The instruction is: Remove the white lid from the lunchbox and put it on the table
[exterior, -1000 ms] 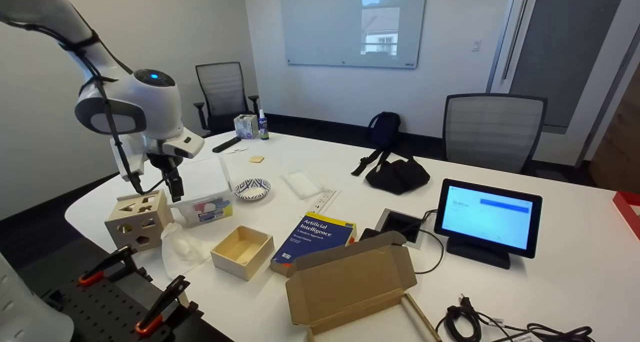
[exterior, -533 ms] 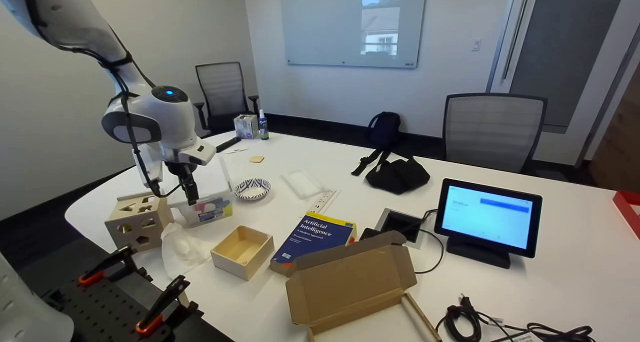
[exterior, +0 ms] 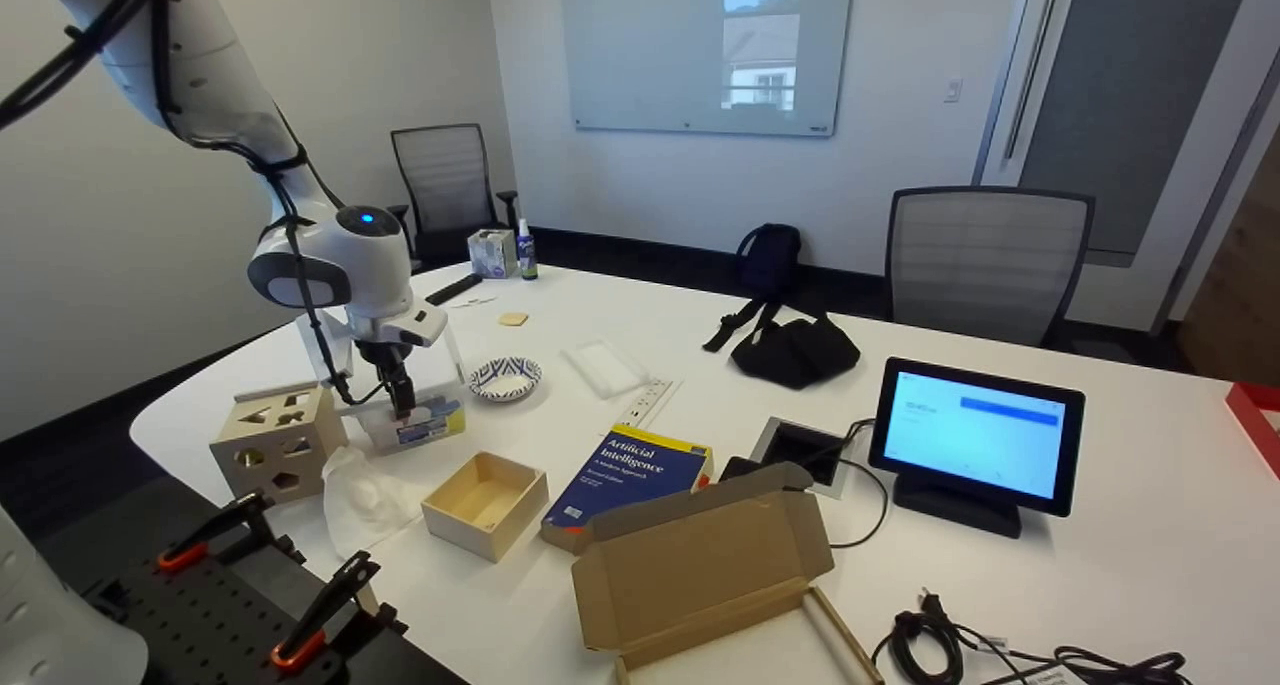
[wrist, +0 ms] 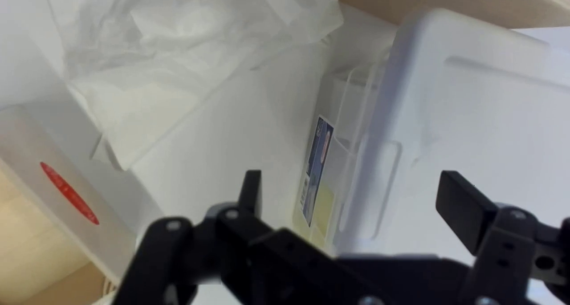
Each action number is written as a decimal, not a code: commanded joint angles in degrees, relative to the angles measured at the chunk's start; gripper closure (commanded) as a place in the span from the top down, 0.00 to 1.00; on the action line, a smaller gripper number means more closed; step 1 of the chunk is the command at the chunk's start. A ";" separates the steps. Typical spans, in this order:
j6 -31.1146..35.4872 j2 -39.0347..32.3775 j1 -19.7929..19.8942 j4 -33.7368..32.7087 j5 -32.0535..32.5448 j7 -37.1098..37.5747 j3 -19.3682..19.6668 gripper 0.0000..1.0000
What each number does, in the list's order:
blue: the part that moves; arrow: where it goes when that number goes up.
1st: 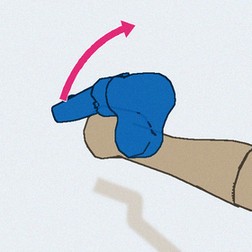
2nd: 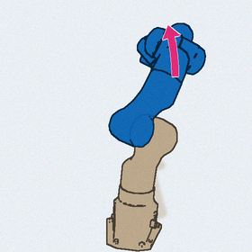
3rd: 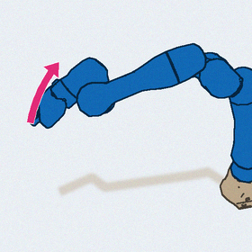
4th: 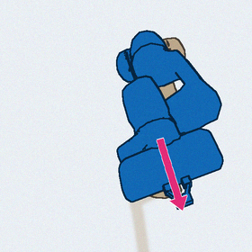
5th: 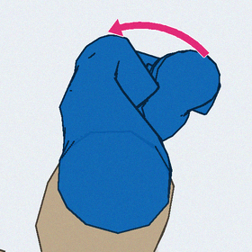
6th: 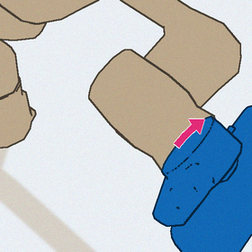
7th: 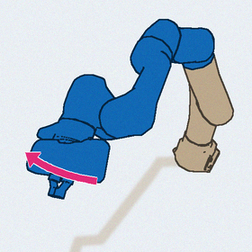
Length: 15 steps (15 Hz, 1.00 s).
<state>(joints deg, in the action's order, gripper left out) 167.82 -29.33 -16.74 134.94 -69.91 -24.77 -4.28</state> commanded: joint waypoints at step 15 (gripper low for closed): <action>2.36 -5.41 0.40 -7.63 -1.68 -1.08 -2.13 0.11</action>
<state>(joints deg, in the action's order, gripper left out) 168.52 -34.30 -16.63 128.07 -69.92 -24.77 -5.70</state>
